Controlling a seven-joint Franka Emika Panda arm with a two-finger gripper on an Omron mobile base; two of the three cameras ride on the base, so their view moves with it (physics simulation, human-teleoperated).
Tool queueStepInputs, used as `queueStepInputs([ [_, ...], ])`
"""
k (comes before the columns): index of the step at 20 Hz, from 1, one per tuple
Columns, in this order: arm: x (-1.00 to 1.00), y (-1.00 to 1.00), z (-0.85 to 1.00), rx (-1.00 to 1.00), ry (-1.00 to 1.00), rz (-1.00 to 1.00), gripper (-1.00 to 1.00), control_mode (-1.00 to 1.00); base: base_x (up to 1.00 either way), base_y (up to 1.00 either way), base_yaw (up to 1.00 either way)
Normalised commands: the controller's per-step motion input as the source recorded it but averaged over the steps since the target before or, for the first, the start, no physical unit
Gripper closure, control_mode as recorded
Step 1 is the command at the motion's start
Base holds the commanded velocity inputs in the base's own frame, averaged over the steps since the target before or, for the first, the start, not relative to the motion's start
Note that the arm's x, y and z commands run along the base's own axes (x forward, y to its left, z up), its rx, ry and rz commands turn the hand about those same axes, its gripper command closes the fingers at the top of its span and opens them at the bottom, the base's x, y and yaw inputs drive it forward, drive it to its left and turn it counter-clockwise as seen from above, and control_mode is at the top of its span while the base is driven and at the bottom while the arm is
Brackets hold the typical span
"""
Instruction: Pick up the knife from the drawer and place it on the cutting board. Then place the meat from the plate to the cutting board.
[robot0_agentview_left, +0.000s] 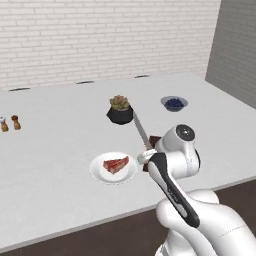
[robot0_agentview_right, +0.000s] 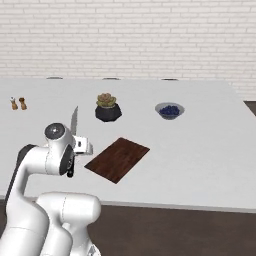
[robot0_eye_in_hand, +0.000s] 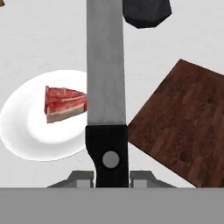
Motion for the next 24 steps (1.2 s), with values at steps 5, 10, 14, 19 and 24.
queueStepInputs([
  [5,0.25,-0.63,-0.15,0.03,0.01,0.19,1.00,-1.00,0.00,0.00,0.00],
  [10,0.58,-0.55,-0.16,0.00,0.10,-0.01,1.00,-1.00,0.00,0.00,0.00],
  [14,0.44,-0.20,-0.15,0.00,0.16,-0.18,1.00,-1.00,0.00,0.00,0.00],
  [19,0.12,-0.24,-0.15,0.01,0.12,-0.43,1.00,-1.00,0.00,0.00,0.00],
  [24,0.01,-0.31,-0.19,0.01,0.04,-0.47,1.00,-1.00,0.00,0.00,0.00],
])
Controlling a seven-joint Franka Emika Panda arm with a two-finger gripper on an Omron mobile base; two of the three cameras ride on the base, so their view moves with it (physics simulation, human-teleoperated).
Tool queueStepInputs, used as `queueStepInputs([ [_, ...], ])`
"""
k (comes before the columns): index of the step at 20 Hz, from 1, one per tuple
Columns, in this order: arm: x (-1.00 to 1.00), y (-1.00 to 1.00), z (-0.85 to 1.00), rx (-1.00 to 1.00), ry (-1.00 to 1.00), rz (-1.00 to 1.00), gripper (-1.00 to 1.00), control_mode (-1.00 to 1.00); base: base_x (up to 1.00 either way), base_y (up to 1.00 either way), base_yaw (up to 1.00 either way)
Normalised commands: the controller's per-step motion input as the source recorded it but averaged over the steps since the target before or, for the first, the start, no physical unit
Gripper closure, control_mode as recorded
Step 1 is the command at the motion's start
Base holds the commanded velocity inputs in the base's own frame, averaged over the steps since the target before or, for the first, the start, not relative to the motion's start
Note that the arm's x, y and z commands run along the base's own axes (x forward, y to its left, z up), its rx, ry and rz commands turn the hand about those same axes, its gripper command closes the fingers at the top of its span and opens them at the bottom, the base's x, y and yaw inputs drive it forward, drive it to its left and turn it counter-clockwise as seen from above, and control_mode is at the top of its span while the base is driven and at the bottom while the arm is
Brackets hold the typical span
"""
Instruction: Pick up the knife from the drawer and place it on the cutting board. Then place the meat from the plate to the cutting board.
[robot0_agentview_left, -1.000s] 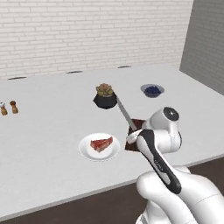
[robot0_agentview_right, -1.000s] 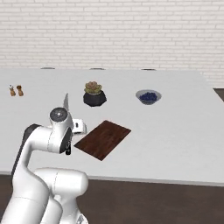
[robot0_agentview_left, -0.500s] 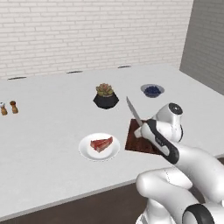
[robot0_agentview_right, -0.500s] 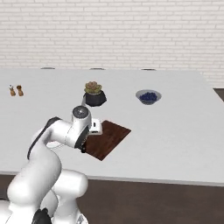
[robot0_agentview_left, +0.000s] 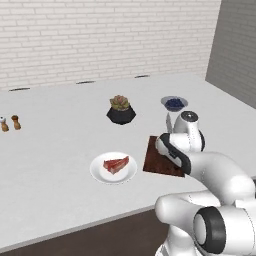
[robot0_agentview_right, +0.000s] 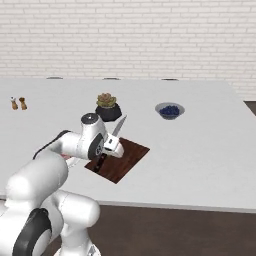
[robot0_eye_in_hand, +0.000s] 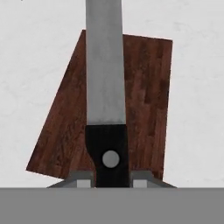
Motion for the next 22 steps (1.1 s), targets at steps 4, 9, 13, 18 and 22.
queueStepInputs([
  [4,0.19,-0.28,-0.12,0.01,0.07,-0.20,1.00,-1.00,0.00,0.00,0.00],
  [9,0.27,-0.16,-0.14,0.03,0.08,0.00,1.00,-1.00,0.00,0.00,0.00],
  [13,0.29,0.00,-0.31,0.00,0.15,0.00,1.00,-1.00,0.00,0.00,0.00],
  [18,0.25,-0.06,-0.28,0.00,0.04,0.00,1.00,-1.00,0.00,0.00,0.00],
  [22,0.22,-0.26,-0.23,0.00,0.00,-0.02,1.00,-1.00,0.00,0.00,0.00],
])
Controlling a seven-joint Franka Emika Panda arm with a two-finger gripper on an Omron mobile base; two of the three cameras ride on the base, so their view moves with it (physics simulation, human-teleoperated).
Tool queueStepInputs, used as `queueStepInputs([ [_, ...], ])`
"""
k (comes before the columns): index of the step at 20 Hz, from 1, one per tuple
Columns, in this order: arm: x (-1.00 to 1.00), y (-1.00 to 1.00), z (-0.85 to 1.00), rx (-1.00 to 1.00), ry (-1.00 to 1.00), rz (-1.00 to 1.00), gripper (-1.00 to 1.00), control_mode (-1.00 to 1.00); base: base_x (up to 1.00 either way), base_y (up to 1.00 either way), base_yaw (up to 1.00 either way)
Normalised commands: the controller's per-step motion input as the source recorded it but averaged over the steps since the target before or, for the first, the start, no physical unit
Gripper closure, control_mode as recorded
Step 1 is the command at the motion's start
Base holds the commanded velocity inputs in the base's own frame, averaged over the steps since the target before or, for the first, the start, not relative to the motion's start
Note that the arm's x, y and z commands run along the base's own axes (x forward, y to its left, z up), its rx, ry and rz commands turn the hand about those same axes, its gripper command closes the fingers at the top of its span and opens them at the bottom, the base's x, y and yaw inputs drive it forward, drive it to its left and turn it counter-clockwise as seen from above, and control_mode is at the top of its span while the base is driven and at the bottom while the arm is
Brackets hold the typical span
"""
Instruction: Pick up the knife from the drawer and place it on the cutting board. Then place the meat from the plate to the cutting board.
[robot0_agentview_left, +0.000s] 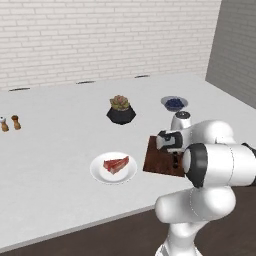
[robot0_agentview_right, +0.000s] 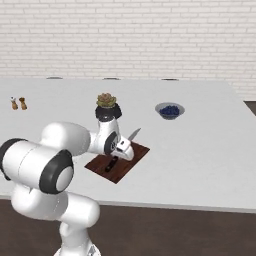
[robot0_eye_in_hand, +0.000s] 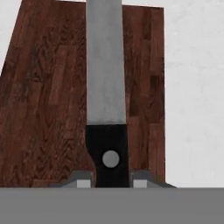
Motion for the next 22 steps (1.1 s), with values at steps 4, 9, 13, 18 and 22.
queueStepInputs([
  [4,0.24,-0.25,-0.26,0.00,0.00,-0.02,1.00,-1.00,0.00,0.00,0.00],
  [9,0.39,-0.09,-0.31,0.00,0.00,-0.03,-1.00,-1.00,0.00,0.00,0.00],
  [13,0.51,0.00,-0.26,0.00,0.00,-0.04,-1.00,-1.00,0.00,0.00,0.00],
  [18,0.08,0.00,-0.05,0.00,0.00,-0.01,-1.00,-1.00,0.00,0.00,0.00],
  [22,-0.28,0.00,0.13,0.00,-0.02,0.00,-1.00,-1.00,0.00,0.00,0.00],
])
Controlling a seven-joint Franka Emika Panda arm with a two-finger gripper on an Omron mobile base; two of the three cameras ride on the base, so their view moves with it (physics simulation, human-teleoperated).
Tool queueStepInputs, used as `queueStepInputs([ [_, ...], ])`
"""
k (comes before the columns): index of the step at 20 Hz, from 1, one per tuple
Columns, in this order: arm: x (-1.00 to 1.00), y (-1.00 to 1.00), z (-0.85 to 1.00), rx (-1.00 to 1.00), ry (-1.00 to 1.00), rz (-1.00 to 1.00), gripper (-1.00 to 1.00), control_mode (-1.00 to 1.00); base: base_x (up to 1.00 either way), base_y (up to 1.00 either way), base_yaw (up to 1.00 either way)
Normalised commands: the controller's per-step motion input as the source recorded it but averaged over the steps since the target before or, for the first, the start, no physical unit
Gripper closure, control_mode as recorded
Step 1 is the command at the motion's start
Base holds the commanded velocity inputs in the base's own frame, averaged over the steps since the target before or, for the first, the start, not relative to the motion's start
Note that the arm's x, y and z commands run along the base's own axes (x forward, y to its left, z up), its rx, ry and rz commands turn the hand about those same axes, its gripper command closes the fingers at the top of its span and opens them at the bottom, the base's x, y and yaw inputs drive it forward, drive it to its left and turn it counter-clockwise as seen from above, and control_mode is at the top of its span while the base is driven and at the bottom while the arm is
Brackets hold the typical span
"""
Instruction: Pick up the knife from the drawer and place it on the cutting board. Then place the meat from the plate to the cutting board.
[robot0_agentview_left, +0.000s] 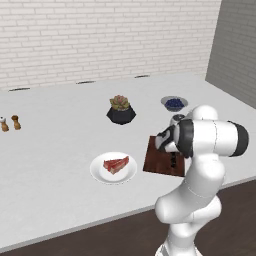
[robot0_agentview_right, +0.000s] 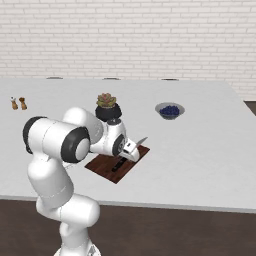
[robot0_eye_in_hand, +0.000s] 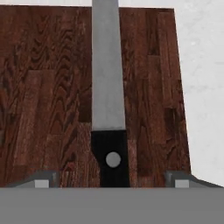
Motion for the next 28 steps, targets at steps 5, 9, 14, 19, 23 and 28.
queueStepInputs([
  [5,-0.31,0.12,0.70,0.00,-0.03,0.05,-1.00,-1.00,0.00,0.00,0.00],
  [9,-0.18,0.34,0.78,0.00,0.00,0.09,-1.00,-1.00,0.00,0.00,0.00],
  [14,-0.11,0.49,0.38,-0.02,0.06,0.01,-1.00,-1.00,0.00,0.00,0.00],
  [19,0.00,0.57,0.05,-0.04,0.05,0.00,-1.00,-1.00,0.00,0.00,0.00],
  [23,0.00,0.59,0.00,-0.05,0.00,-0.03,-1.00,-1.00,0.00,0.00,0.00],
  [28,-0.06,0.60,-0.06,-0.01,0.00,-0.07,-1.00,-1.00,0.00,0.00,0.00],
])
